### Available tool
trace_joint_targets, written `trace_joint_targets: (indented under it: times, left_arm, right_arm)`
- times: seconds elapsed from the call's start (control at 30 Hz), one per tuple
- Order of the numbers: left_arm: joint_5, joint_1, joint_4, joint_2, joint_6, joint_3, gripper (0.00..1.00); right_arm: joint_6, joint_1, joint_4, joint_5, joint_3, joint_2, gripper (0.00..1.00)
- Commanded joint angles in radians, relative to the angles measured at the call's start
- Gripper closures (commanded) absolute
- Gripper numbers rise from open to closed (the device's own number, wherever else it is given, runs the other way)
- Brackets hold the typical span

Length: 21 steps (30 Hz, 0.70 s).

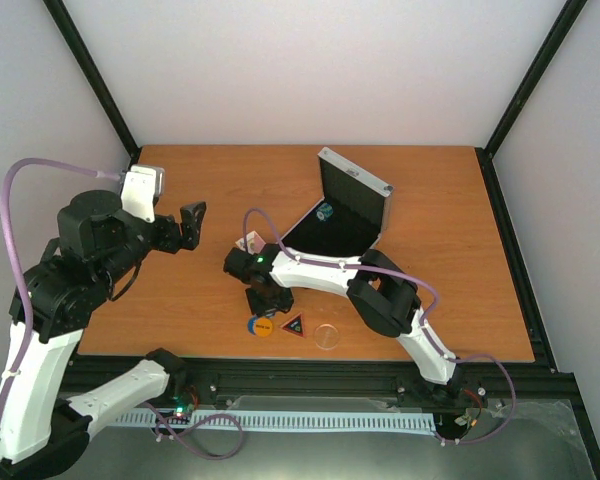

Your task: Pack up texas hold em set

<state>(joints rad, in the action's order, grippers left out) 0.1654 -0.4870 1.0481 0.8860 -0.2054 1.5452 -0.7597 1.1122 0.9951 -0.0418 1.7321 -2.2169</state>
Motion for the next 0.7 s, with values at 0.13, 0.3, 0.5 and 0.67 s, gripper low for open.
trace_joint_targets:
  times: [0.13,0.3,0.5,0.67]
  left_arm:
    - [0.007,0.006,-0.003,0.006,0.011,-0.003,0.0]
    - [0.012,0.005,-0.003,0.003,0.017,-0.011,0.0]
    - [0.012,0.005,-0.008,0.003,0.02,-0.016,0.0]
    - [0.015,0.006,-0.007,0.0,0.026,-0.014,0.0]
  right_arm:
    - [0.0,-0.003,0.021,0.023,-0.021,-0.012,0.73]
    - [0.015,-0.003,0.077,0.063,0.036,-0.007,0.73]
    - [0.022,-0.005,0.086,0.066,0.065,-0.008,0.43]
    - [0.026,-0.005,0.102,0.066,0.11,-0.016,0.4]
